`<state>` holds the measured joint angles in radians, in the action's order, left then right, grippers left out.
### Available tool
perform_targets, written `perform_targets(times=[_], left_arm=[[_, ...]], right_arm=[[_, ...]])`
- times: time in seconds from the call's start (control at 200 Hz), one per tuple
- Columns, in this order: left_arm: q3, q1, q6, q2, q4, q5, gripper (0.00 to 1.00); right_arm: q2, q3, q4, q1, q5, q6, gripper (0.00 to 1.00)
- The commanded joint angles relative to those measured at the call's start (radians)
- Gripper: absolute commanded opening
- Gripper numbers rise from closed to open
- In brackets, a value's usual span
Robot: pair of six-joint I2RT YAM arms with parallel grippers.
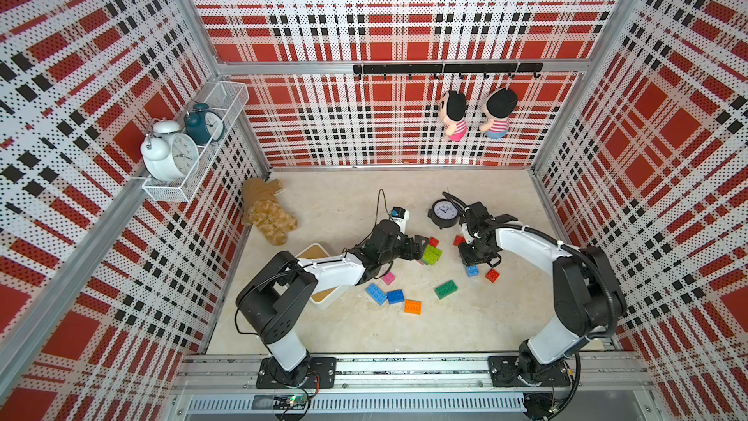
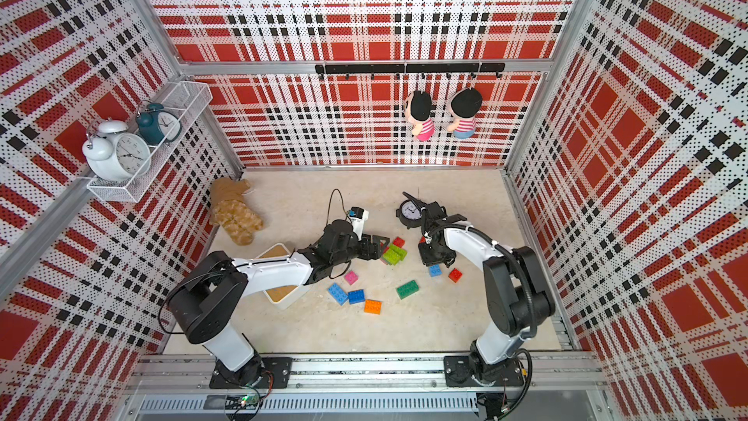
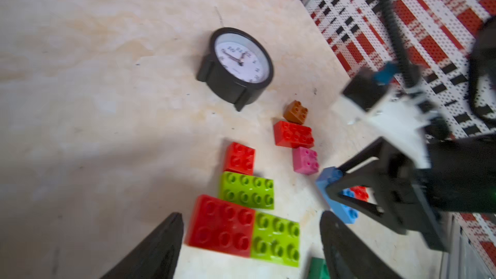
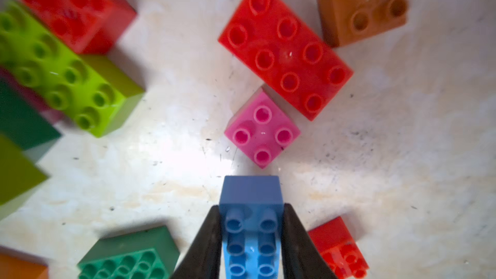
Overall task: Assemble a heart with building blocks
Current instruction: Pick up the building block from the center of the board.
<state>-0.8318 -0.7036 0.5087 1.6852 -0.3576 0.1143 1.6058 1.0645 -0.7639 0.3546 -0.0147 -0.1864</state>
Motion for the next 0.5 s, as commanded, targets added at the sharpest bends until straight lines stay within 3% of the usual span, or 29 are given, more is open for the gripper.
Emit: perform_targets(times=[0.0,0.301,0.496], left_arm=[[0.019,0.050,0.045,-0.022,-0.039,0.075,0.85],[0.017,0.125,0.088,0.016,-0.071,0.168,0.85],[0.007,0.141,0.102,0.046,-0.098,0.213,0.85]], right_arm=[[-0.103,0.000,0.083,0.018,0.036,0.038,0.13],[-0.171,0.045,0.166,0.067,0.088,0.077,0.00],[-0.164,0.101,0.203,0.074,0.169,0.128,0.00]])
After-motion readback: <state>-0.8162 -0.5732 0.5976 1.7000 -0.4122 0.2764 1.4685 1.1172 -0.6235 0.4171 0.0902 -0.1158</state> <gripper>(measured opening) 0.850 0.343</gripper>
